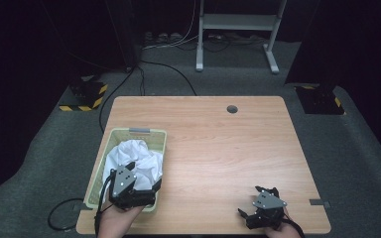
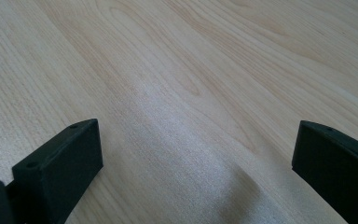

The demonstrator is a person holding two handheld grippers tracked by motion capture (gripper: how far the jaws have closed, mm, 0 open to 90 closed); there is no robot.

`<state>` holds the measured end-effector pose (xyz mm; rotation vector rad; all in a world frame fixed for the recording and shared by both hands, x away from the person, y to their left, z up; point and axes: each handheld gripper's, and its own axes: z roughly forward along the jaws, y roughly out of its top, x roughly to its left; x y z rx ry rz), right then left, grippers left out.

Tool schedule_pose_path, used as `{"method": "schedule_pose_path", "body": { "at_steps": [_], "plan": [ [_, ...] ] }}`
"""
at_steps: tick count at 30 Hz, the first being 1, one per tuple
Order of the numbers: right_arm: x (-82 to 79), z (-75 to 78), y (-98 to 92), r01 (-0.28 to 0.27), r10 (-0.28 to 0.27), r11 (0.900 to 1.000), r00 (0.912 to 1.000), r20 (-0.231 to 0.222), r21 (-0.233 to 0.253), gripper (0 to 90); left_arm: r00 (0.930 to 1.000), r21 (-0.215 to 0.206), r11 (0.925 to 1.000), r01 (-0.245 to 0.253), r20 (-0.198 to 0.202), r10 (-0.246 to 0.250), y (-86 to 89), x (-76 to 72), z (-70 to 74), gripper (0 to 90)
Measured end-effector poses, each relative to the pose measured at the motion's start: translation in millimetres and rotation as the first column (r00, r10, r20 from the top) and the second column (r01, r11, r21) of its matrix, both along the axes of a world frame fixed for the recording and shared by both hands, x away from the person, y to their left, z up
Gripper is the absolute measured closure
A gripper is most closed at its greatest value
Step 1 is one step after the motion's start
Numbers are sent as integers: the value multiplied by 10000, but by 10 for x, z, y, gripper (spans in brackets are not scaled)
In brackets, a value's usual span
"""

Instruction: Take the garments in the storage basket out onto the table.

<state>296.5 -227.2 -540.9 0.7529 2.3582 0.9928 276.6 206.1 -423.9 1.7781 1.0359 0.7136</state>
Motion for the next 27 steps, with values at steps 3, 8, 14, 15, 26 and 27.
{"method": "schedule_pose_path", "body": {
  "at_steps": [3,8,14,15,26,27],
  "plan": [
    [0,0,0,2,-2,10000,10000,2,-3,10,9999,-43,9999,-113,20,113,54,2,14,8],
    [0,0,0,-3,3,10000,10000,-6,5,11,9995,-69,9995,-319,-6,319,132,14,22,8],
    [3,1,-3,-9,9,10000,10000,-30,23,11,9984,-106,9983,-570,25,571,221,36,50,8],
    [3,1,-2,-12,12,10000,10000,-31,20,11,9980,-77,9980,-632,32,632,240,41,56,8],
    [3,1,-2,-28,28,10000,10000,-30,13,11,9926,50,9928,-1199,-167,1200,460,114,63,7],
    [3,1,-2,-31,31,10000,10000,-34,12,11,9922,67,9924,-1230,-196,1231,475,122,59,7]
  ]
}}
